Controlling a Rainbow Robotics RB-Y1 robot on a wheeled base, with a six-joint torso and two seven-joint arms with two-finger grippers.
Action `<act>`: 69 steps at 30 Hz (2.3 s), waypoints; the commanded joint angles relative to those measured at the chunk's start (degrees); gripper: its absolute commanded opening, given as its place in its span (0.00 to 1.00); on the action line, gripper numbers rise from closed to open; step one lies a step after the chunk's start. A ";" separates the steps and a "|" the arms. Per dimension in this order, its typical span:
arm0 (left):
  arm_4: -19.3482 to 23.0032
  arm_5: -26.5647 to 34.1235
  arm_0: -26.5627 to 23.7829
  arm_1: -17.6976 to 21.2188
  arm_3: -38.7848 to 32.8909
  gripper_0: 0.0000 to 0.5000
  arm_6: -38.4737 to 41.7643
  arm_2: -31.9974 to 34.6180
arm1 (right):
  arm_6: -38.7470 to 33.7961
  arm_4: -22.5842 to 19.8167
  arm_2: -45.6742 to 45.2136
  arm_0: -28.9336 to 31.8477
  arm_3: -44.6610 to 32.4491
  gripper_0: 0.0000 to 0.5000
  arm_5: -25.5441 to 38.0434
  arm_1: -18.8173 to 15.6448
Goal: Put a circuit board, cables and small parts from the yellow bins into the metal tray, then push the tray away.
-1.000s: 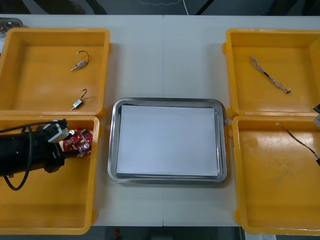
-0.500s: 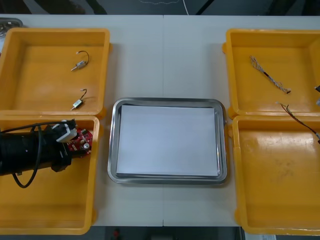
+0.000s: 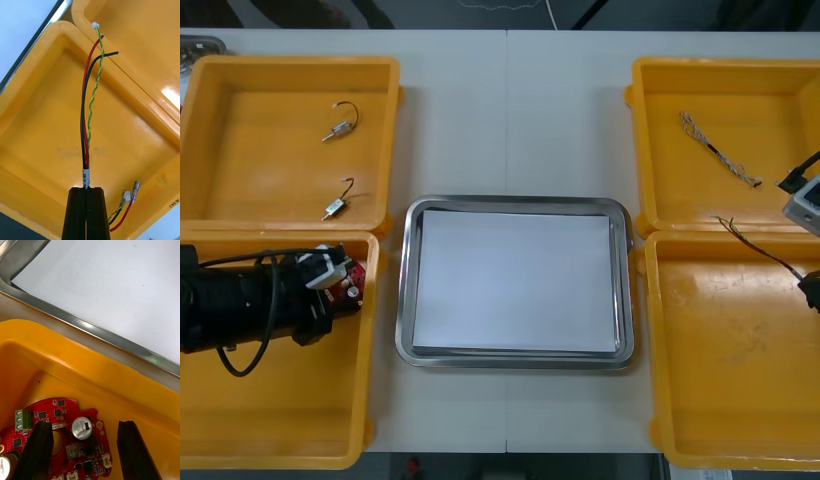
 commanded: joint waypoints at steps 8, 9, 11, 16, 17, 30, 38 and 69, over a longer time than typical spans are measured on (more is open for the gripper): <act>-1.29 -3.29 -2.65 2.14 1.70 1.00 5.79 -3.42 | -2.86 -0.25 1.26 -1.91 -1.66 0.00 0.20 -2.07; -1.38 -3.29 -2.65 2.14 1.70 1.00 5.88 -3.42 | -2.86 -0.34 1.26 -1.65 -1.66 0.00 0.20 -2.07; -1.38 -3.20 -2.65 2.14 1.70 1.00 5.88 -3.42 | -2.86 -0.34 1.26 -1.65 -1.66 0.00 0.20 -2.07; -1.64 -3.38 -2.65 2.14 1.79 1.00 6.23 -3.42 | -2.86 -0.34 1.26 -1.56 -1.66 0.00 0.20 -2.07; -1.82 -3.47 -2.65 2.14 1.79 1.00 6.32 -3.42 | -2.68 -0.51 1.26 -1.56 -1.66 0.00 0.20 -2.07; -3.57 -3.82 -2.74 2.14 1.79 1.00 8.34 -3.69 | -2.86 -0.43 1.26 -1.56 -1.66 0.00 0.20 -2.07; -3.66 -4.35 -2.74 2.14 2.14 1.00 8.69 -3.69 | -2.77 -0.60 1.26 -1.56 -1.66 0.00 0.20 -2.07; 0.29 -4.17 -2.65 4.34 1.27 0.00 9.39 -3.25 | -2.86 -0.95 1.26 -1.56 -1.66 0.00 0.20 -2.07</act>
